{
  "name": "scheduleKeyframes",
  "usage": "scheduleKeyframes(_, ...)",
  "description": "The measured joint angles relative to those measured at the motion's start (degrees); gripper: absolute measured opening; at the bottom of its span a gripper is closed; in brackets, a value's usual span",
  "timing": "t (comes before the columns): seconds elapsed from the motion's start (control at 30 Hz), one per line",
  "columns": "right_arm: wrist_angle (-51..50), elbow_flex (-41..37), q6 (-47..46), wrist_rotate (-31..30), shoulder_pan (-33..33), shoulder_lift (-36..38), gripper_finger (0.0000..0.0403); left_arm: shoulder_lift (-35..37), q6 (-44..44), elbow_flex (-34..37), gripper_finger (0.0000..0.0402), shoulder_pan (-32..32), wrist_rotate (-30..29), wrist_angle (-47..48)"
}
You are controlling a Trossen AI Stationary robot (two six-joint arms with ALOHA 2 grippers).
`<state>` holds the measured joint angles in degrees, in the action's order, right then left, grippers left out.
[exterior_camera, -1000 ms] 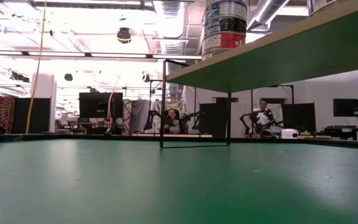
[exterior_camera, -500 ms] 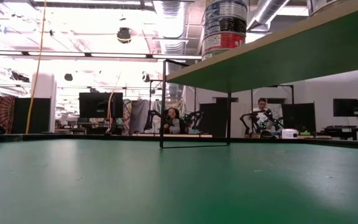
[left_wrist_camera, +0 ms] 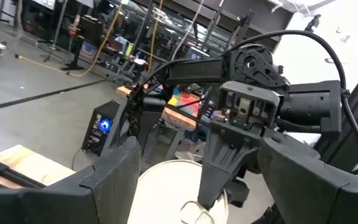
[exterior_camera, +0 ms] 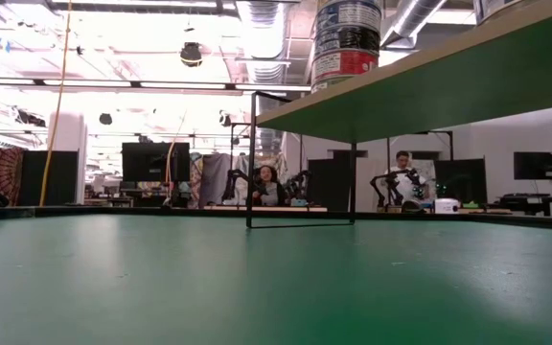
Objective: Stack canned seafood by type on shelf
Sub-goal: Stack the blue and pink tuna can on top of the other blue and pink tuna cans on the shelf
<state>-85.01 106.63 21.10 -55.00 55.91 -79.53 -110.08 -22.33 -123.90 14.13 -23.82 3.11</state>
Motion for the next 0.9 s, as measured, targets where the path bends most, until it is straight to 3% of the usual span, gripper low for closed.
scheduleKeyframes(0.27,-0.6,0.0,-0.2,1.8,-0.4,-0.4,0.023,0.0,-1.8,0.0,0.0307,0.0,4.3,0.1)
scheduleKeyframes(0.9,-3.4,0.0,-5.2,4.9,2.2,0.6,0.0249,0.0,-1.2,0.0,0.0307,-0.1,5.4,0.5)
